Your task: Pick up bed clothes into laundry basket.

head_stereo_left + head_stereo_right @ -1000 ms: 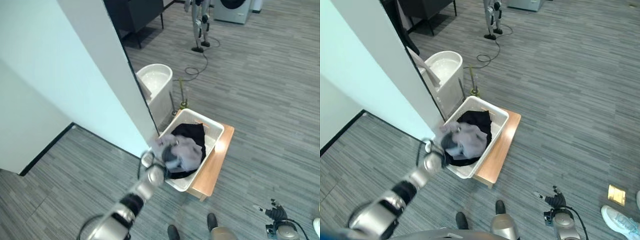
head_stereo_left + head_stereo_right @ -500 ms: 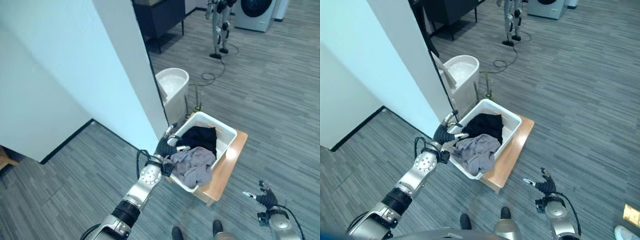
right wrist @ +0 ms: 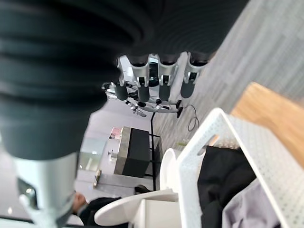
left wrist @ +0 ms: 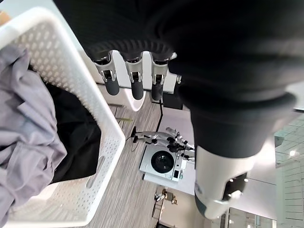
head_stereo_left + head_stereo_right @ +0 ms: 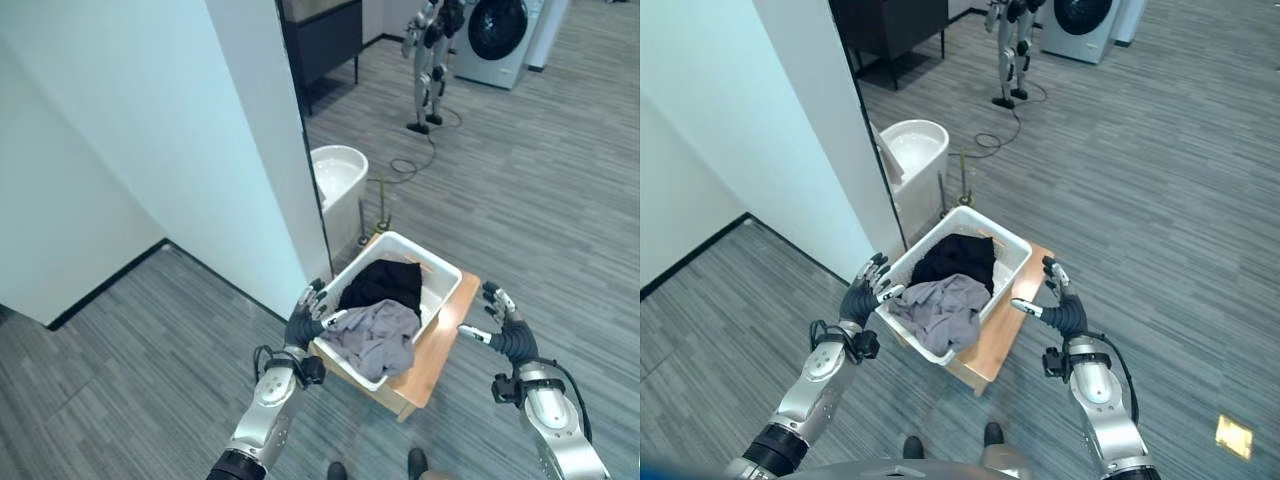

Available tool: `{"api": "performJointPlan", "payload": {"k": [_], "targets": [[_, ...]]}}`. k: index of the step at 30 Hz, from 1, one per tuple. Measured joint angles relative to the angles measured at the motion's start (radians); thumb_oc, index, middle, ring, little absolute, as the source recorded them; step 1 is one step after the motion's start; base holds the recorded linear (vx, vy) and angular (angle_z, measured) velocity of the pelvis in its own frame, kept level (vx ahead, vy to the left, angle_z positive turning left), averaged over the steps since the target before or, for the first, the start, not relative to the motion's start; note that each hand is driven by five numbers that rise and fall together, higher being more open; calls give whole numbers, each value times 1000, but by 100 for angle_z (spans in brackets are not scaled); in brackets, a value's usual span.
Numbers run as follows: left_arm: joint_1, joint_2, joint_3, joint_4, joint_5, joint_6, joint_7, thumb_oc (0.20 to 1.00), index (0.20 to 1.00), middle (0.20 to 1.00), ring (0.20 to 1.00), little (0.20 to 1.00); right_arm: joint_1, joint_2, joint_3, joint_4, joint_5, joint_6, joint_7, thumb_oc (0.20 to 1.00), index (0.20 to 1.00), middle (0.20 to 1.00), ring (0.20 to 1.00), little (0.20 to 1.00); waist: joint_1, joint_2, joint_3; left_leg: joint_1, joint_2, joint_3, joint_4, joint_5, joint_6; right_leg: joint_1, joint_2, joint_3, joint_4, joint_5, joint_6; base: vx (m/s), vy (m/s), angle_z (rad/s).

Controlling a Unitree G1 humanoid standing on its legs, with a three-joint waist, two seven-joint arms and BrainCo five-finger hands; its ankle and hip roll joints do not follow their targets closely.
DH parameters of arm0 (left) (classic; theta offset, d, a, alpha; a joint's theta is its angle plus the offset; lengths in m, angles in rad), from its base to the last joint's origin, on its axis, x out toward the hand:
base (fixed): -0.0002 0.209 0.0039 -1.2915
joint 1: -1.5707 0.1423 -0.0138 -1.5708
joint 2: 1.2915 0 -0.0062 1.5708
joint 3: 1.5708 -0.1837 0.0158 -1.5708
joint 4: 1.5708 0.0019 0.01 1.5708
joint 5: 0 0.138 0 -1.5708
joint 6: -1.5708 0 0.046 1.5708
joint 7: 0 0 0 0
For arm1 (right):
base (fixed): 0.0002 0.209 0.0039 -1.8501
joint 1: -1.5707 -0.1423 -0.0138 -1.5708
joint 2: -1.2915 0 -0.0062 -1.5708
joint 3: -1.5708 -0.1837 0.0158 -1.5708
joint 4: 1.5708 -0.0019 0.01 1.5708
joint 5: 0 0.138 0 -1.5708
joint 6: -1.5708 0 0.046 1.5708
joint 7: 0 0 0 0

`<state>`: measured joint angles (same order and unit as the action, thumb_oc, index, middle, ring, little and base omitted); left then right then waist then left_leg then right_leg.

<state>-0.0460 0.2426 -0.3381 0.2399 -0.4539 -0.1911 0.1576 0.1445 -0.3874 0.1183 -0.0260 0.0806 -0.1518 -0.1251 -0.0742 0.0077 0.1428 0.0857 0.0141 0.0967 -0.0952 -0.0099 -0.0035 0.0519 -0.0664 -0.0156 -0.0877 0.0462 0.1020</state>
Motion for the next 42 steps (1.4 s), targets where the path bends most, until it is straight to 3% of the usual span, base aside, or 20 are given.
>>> {"api": "performJointPlan", "payload": {"k": [1,3,6,7,8,10,13,17,18,19,20,21,23,27,30,33,35,36,37,42], "targets": [[-22,5,0,-14,12,0,21,1000,1000,1000,1000,1000,-29,-13,17,-7,-29,0,0,1000,1000,1000,1000,1000,-1,24,16,-10,21,-11,0,3,3,-103,18,29,187,-54,43,-22,-113,6],[-46,9,0,-18,45,0,35,1000,1000,1000,1000,1000,-27,-14,22,-10,-43,0,1,1000,1000,1000,1000,1000,-3,13,21,-12,15,-42,0,6,3,-132,15,67,255,-99,46,-45,-242,47],[-126,3,-5,1,86,0,79,1000,1000,1000,1000,1000,-25,-14,32,-11,-63,0,-19,1000,1000,1000,1000,1000,-14,30,32,-71,26,-181,35,18,-15,-115,73,352,256,-136,-4,-64,-191,123],[-157,8,0,-3,87,-4,89,1000,1000,1000,1000,1000,-35,-18,53,-10,-78,1,-22,1000,1000,1000,1000,1000,3,15,47,-75,18,-240,34,40,-24,-82,60,382,195,-129,-2,-105,-234,149],[-167,15,4,-7,89,-4,97,1000,1000,1000,1000,1000,-37,-15,64,-10,-82,1,-20,1000,1000,1000,1000,1000,2,-2,46,-71,6,-255,34,40,-26,-68,52,386,178,-155,-3,-166,-374,116],[-103,18,44,-59,105,-5,104,1000,1000,1000,1000,1000,-79,-23,97,9,-103,1,-24,1000,1000,1000,1000,1000,57,35,43,-68,42,-285,33,44,-29,-24,77,323,135,-133,-30,-149,-320,57],[-37,20,64,-141,103,-12,99,1000,1000,1000,1000,1000,-97,-40,99,33,-122,7,-23,1000,1000,1000,1000,1000,99,40,46,-93,65,-336,62,56,-20,14,96,253,86,-102,-63,-128,-229,65],[77,16,78,-224,63,-27,56,1000,1000,1000,1000,1000,-119,-64,86,52,-122,9,-29,1000,1000,1000,1000,1000,157,33,53,-190,58,-408,122,125,-79,63,134,112,5,-60,-127,-256,-137,117],[58,1,72,-205,63,-24,47,1000,1000,1000,1000,1000,-114,-69,84,68,-122,10,-39,1000,1000,1000,1000,1000,144,19,61,-239,24,-392,149,200,-97,56,120,43,6,-61,-134,-348,-84,180],[55,-3,71,-206,62,-28,43,1000,1000,1000,1000,1000,-117,-73,86,73,-122,18,-42,1000,1000,1000,1000,1000,143,-1,73,-254,16,-312,137,256,-59,54,103,-6,3,-62,-154,-370,-86,179],[65,15,74,-208,61,-29,36,1000,1000,1000,1000,1000,-122,-66,103,69,-124,18,-39,1000,1000,1000,1000,1000,157,-25,84,-260,29,-96,160,175,-2,44,83,-66,-6,-48,-182,-310,-62,143],[72,66,86,-217,62,-29,29,1000,1000,1000,1000,1000,-132,-30,109,34,-125,17,-41,1000,1000,1000,1000,1000,153,-66,99,-256,47,134,274,98,-17,40,52,-119,-10,-42,-190,-243,-51,135],[80,75,132,-231,61,-29,20,1000,1000,1000,1000,1000,-133,-27,102,-10,-148,15,-43,1000,1000,1000,1000,1000,107,-90,112,-242,39,94,382,48,-48,34,36,-175,-10,-40,-187,-167,-20,129],[90,57,154,-238,31,-30,11,1000,1000,1000,1000,1000,-128,-48,68,-19,-163,16,-61,1000,1000,1000,1000,1000,67,-83,106,-138,96,81,478,-30,-127,34,31,-317,-10,-52,-169,-103,56,113],[82,3,177,-256,22,-28,3,1000,1000,1000,1000,1000,-100,-75,45,-53,-175,22,-72,1000,1000,1000,1000,1000,37,-47,94,-59,229,314,395,-60,-151,3,11,-543,15,-71,-160,-76,121,193],[57,-15,177,-244,22,-16,3,1000,1000,1000,1000,1000,-66,-79,5,-78,-181,23,-86,1000,1000,1000,1000,1000,-4,-30,82,-38,287,575,321,-50,-138,18,-51,-785,41,-67,-131,-69,198,236],[90,-36,184,-262,21,-21,9,1000,1000,1000,1000,1000,-69,-83,-65,-67,-183,23,-86,1000,1000,1000,1000,1000,34,48,45,-46,279,579,227,16,-61,-28,-77,-753,136,-73,-122,-84,291,191],[111,-22,199,-270,6,-19,16,1000,1000,1000,1000,1000,-78,-78,-83,-68,-184,27,-92,1000,1000,1000,1000,1000,31,60,36,-50,256,558,194,10,-69,-34,-88,-748,159,-73,-123,-138,224,130],[127,-3,205,-271,-8,-17,16,1000,1000,1000,1000,1000,-79,-80,-67,-81,-188,35,-105,1000,1000,1000,1000,1000,52,39,35,-67,213,475,164,22,-51,-54,-143,-747,217,-77,-120,-123,189,135],[132,59,274,-251,-10,-8,-5,1000,1000,1000,1000,1000,-156,-14,-19,-46,-197,36,-98,1000,1000,1000,1000,1000,102,-28,20,-118,93,350,129,0,-20,-61,-267,-715,339,-68,-99,119,220,102]]}}
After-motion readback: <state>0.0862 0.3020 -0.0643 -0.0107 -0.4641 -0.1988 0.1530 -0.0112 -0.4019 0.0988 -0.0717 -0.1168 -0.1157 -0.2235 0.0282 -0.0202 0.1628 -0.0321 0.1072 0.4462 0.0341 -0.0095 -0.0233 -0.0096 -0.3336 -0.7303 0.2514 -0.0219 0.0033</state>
